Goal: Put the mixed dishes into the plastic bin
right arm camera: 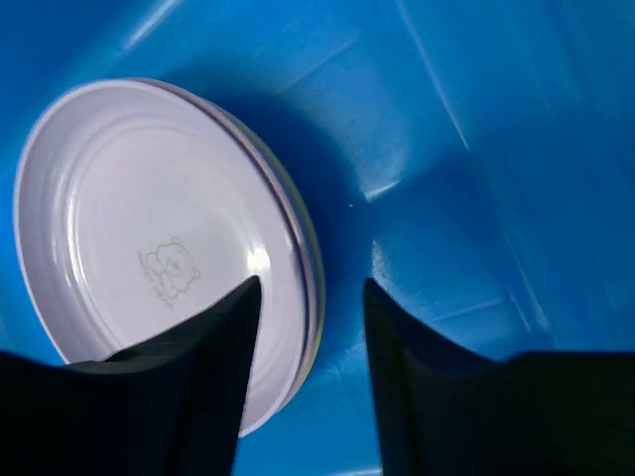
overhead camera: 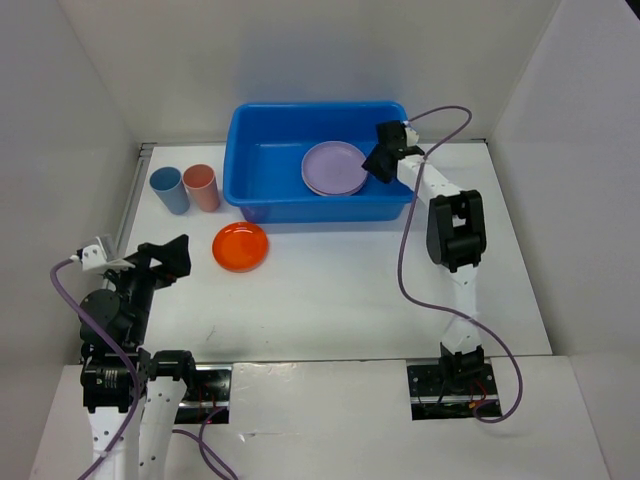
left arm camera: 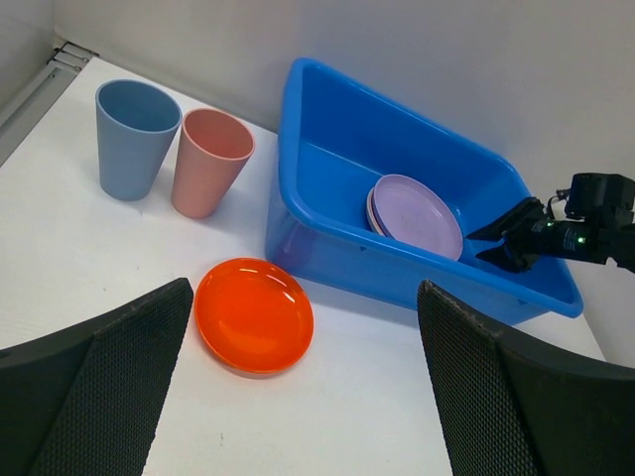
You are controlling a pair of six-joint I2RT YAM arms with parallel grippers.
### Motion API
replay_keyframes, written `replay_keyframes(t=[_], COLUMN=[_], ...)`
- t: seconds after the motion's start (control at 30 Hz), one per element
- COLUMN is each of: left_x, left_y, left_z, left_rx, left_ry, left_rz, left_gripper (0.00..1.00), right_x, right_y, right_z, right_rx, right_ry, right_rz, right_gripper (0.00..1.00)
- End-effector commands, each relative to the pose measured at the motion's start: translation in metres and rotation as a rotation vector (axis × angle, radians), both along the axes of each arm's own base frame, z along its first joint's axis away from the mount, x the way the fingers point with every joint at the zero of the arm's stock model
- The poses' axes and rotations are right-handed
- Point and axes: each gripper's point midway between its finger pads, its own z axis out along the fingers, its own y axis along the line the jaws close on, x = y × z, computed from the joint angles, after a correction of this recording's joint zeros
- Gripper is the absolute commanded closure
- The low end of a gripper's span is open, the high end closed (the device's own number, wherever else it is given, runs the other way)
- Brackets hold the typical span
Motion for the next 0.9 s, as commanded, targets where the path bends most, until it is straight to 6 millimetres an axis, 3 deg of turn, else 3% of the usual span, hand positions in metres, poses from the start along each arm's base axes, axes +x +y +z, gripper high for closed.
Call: replay_keyframes(t=[0.0,0.03,0.1,0.13,0.2,0.23,0.3,0.33,0.43,0.47,0.5,0.57,0.6,0.63,0.67,0.73,0.77,0.8,0.83,0.87], left_x=[0.001,0.001,0.003,0.004,0.011,0.014,0.026,0.03,0.042,0.045,0.046,0.051,0.052,0.06,0.056,0.063,0.053,0.056,0.058,0.06], left_y=[-0.001,-0.001,-0.003,-0.007,-0.009,-0.012,-0.016,-0.019,-0.031,-0.039,-0.042,-0.049,-0.054,-0.056,-0.075,-0.089,-0.104,-0.105,-0.101,-0.096], left_z=[0.013,0.015,0.013,0.009,0.005,0.001,-0.009,-0.014,-0.03,-0.036,-0.039,-0.053,-0.058,-0.064,-0.071,-0.083,-0.097,-0.097,-0.103,-0.105], left_rx=[-0.016,-0.015,-0.015,-0.015,-0.007,-0.008,0.008,0.005,-0.024,-0.041,-0.063,-0.091,-0.111,-0.125,-0.165,-0.268,-0.339,-0.363,-0.411,-0.421], left_ry=[-0.04,-0.049,-0.04,-0.031,-0.004,0.012,0.072,0.098,0.186,0.215,0.231,0.288,0.311,0.34,0.372,0.419,0.459,0.436,0.451,0.458], left_rz=[-0.007,-0.007,-0.016,-0.039,-0.057,-0.07,-0.104,-0.125,-0.197,-0.239,-0.256,-0.301,-0.325,-0.35,-0.466,-0.575,-0.686,-0.715,-0.702,-0.686], left_gripper=[0.0,0.0,0.0,0.0,0.0,0.0,0.05,0.11,0.42,0.56,0.8,0.97,1.0,1.0,1.0,1.0,1.0,0.99,0.86,0.39], right_x=[0.008,0.007,0.003,-0.006,-0.018,-0.031,-0.05,-0.066,-0.092,-0.109,-0.118,-0.139,-0.149,-0.153,-0.165,-0.173,-0.183,-0.188,-0.192,-0.206], right_y=[0.002,0.006,0.007,0.01,0.021,0.021,0.032,0.031,0.04,0.043,0.048,0.052,0.059,0.057,0.058,0.056,0.052,0.053,0.055,0.053], right_z=[0.088,0.12,0.149,0.179,0.21,0.237,0.255,0.282,0.298,0.317,0.314,0.327,0.331,0.334,0.338,0.331,0.337,0.338,0.327,0.338], right_rx=[0.033,0.058,0.068,0.068,0.095,0.113,0.149,0.165,0.194,0.209,0.209,0.215,0.226,0.217,0.211,0.21,0.212,0.231,0.257,0.282], right_ry=[-0.165,-0.219,-0.264,-0.31,-0.359,-0.403,-0.431,-0.482,-0.519,-0.553,-0.545,-0.571,-0.578,-0.588,-0.602,-0.593,-0.61,-0.613,-0.601,-0.637], right_rz=[0.043,0.058,0.075,0.092,0.15,0.164,0.222,0.237,0.289,0.314,0.34,0.372,0.399,0.405,0.422,0.422,0.423,0.431,0.431,0.438], right_gripper=[0.47,0.4,0.33,0.25,0.17,0.12,0.11,0.09,0.09,0.09,0.09,0.09,0.09,0.09,0.09,0.09,0.09,0.09,0.09,0.09])
